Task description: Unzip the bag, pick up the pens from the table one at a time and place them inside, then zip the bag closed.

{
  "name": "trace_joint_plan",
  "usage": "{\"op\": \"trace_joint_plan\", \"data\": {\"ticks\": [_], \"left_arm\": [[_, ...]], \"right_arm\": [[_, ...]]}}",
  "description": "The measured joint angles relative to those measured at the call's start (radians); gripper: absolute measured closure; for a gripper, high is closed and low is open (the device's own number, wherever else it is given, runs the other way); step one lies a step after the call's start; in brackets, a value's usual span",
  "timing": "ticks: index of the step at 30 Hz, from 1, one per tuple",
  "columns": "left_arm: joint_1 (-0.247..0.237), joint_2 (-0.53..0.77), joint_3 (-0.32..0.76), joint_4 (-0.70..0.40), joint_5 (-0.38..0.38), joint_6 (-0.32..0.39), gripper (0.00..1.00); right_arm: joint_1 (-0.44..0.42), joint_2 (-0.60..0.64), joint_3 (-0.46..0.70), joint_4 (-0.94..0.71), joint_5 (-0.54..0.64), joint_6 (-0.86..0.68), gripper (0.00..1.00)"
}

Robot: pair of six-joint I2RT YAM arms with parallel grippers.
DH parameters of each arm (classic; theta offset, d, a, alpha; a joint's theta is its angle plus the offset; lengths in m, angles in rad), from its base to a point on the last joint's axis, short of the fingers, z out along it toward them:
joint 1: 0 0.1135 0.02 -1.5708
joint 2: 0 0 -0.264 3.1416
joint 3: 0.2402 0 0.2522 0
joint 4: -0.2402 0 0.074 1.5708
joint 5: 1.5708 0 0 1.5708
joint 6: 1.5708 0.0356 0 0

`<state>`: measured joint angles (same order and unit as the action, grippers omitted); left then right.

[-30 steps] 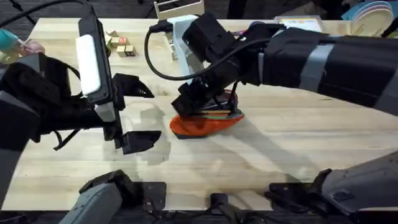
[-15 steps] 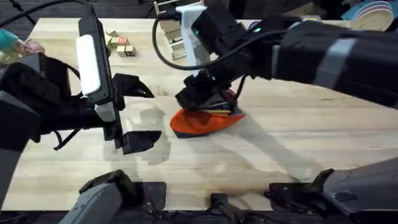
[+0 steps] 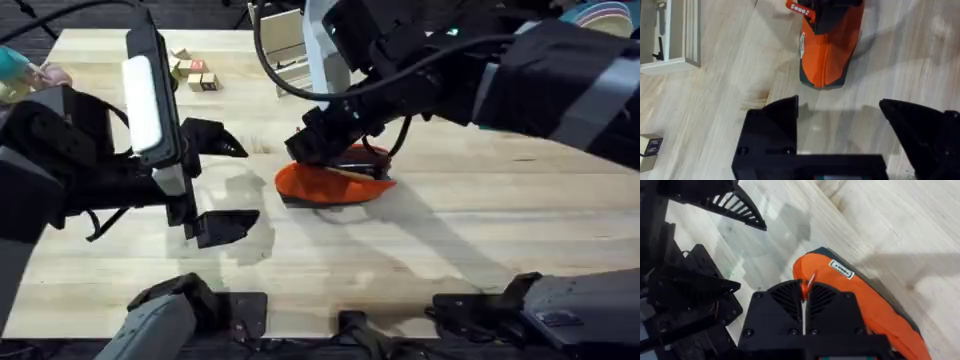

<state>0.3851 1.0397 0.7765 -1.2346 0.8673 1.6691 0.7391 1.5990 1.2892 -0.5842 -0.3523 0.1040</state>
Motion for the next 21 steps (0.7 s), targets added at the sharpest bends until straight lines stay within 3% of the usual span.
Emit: {"op": "trace_joint_plan", "data": {"ticks": [14, 21], "left_arm": [[0.0, 0.008, 0.0, 0.031, 0.062, 0.0, 0.007], [0.0, 0.12, 0.0, 0.085, 0.144, 0.0, 0.007]], "right_arm": [[0.0, 0.0, 0.0, 0.0, 0.0, 0.0, 0.97], [0.0, 0.0, 0.0, 0.0, 0.0, 0.0, 0.97]]}}
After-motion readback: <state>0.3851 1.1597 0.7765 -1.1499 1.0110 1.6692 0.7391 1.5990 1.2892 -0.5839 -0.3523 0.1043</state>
